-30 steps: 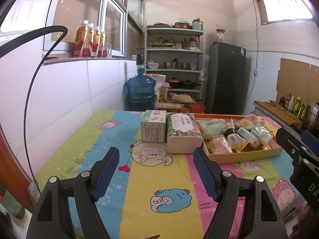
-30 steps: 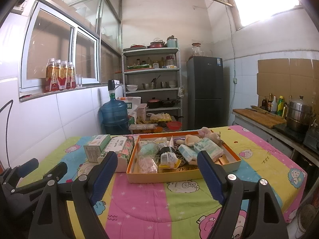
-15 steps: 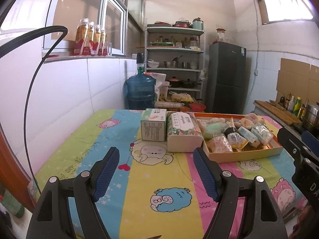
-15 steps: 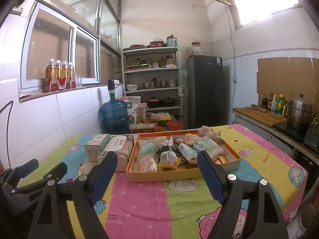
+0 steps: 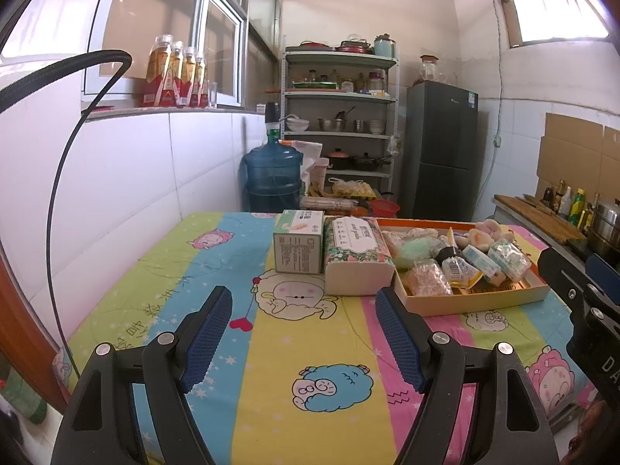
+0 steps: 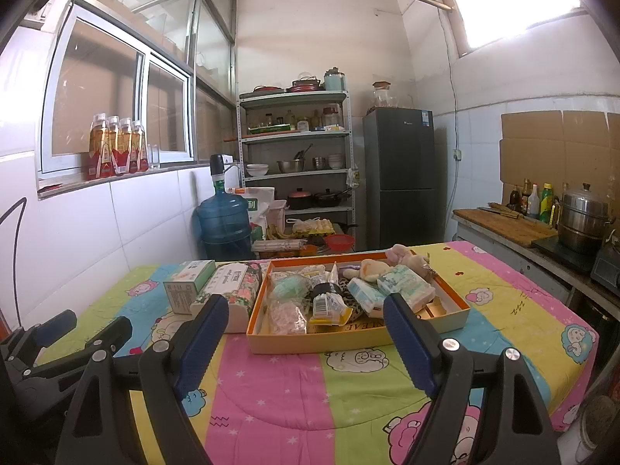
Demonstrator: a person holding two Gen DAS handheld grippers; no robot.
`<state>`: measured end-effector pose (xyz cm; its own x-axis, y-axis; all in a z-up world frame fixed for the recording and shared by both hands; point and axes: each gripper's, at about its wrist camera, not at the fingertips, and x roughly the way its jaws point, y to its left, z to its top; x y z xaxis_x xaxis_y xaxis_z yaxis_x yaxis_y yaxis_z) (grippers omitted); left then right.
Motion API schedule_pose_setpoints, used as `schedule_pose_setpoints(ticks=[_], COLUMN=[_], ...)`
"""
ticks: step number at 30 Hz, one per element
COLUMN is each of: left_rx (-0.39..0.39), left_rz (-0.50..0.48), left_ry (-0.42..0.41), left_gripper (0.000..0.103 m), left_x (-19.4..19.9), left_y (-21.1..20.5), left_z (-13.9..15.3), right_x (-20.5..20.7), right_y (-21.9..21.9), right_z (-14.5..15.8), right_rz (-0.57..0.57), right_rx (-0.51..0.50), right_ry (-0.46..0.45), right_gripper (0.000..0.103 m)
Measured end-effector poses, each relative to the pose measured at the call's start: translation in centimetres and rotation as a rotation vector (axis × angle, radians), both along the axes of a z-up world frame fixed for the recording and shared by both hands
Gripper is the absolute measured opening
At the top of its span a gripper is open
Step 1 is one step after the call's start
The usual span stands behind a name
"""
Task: Organize soft objects
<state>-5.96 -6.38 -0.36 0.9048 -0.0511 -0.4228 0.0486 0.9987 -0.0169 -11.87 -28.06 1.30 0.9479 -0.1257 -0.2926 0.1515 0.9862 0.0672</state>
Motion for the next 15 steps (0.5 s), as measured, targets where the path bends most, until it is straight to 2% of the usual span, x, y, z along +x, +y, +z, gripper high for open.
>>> schedule_pose_setpoints(ticks=[15], left_rx=[-0.026], left_rz=[-0.01], left_ry=[0.045], left_gripper=[0.078], left_x=[1.3], left_y=[0.6], left_z=[-0.8], right_x=[0.7], right_y=[-0.8], right_z=[-0.5], right_rz=[-0.005], right_rx=[0.025], right_ry=[0.018], right_gripper=[0.082])
